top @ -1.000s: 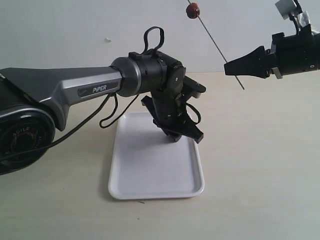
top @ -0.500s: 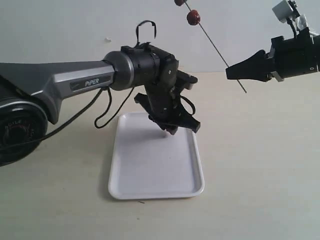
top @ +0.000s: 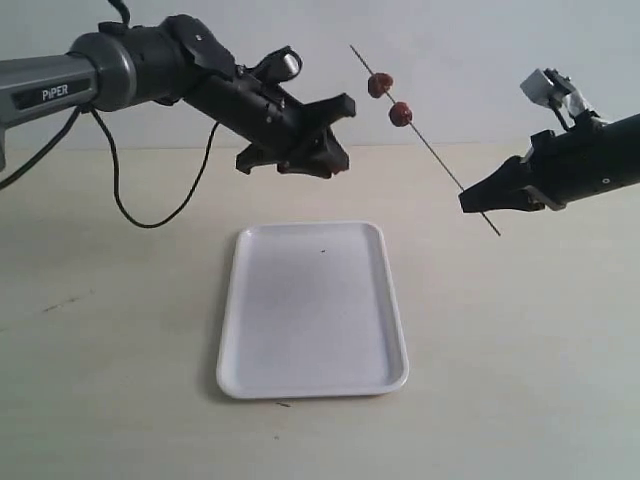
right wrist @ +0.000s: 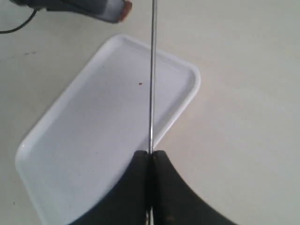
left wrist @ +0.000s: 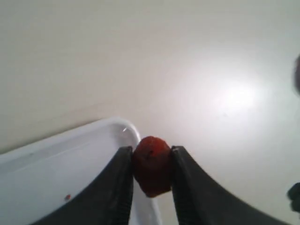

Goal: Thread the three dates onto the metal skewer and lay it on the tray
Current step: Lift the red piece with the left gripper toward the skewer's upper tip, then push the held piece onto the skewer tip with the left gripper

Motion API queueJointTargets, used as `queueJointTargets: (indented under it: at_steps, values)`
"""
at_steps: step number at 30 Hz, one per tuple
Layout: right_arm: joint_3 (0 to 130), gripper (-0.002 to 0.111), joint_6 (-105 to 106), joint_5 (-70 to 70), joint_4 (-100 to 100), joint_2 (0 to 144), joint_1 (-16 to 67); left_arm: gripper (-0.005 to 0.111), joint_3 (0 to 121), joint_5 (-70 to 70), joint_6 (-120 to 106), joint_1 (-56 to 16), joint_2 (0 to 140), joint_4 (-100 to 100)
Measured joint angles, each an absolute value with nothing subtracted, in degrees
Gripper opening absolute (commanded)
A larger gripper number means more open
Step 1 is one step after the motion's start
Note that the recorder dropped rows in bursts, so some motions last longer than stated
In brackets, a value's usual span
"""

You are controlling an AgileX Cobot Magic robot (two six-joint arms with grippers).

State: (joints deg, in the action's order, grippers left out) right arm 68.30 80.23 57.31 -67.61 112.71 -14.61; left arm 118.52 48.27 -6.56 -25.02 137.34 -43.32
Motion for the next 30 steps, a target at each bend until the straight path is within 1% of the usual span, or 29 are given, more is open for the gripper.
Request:
queueJointTargets:
  at_steps: [10, 20, 30]
  values:
    - [68.3, 0.0, 75.9, 57.8, -59.7, 113.6, -14.6, 0.029, 118.5, 45.5, -8.8, -21.5, 137.3, -56.4]
    - [65.4, 0.0, 72.3, 58.1, -55.0, 113.6, -14.6, 0.029, 118.5, 42.9, -9.0, -21.4, 137.3, -58.6]
    - [64.3, 0.0, 76.9, 63.0, -58.4, 113.6, -14.6, 0.029, 118.5, 41.0, -9.2, -21.4, 137.3, -58.7]
